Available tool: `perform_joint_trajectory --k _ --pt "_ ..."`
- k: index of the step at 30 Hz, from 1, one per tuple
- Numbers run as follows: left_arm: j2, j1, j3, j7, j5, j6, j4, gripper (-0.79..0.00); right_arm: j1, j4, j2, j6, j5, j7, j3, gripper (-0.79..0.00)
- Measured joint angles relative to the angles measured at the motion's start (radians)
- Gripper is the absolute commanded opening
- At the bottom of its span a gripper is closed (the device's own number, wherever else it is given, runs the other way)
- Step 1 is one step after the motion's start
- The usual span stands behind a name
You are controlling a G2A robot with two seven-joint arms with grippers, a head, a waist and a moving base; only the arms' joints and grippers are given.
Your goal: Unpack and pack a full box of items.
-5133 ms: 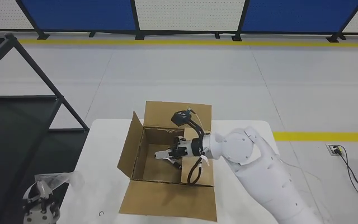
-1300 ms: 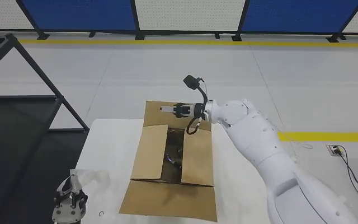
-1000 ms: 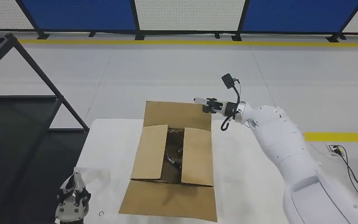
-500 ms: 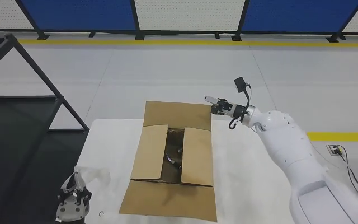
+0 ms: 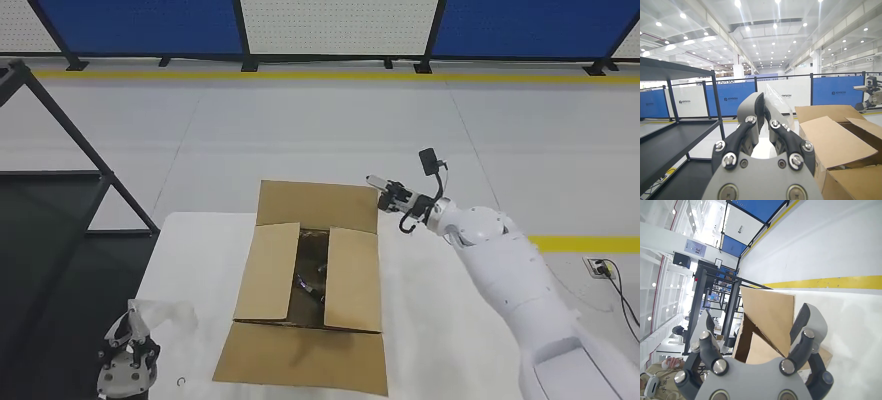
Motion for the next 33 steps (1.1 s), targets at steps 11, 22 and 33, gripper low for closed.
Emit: perform_joint_trajectory --k 11,22,33 --pt "0.000 -0.002 -0.003 -0.002 -0.006 -0.003 -0.001 -0.785 0.000 -0.010 -0.010 -0.003 -0.086 -0.167 -0.003 0.000" --pt "0.000 -0.014 0.005 -0.012 0.001 -0.010 0.005 -0.785 0.007 -0.006 -0.014 0.100 -0.180 -0.279 -0.023 0.000" --pt "0.000 -0.020 0.016 -0.024 0.013 -0.013 0.003 -0.785 -0.075 -0.104 -0.026 0.169 -0.193 -0.285 -0.025 0.000"
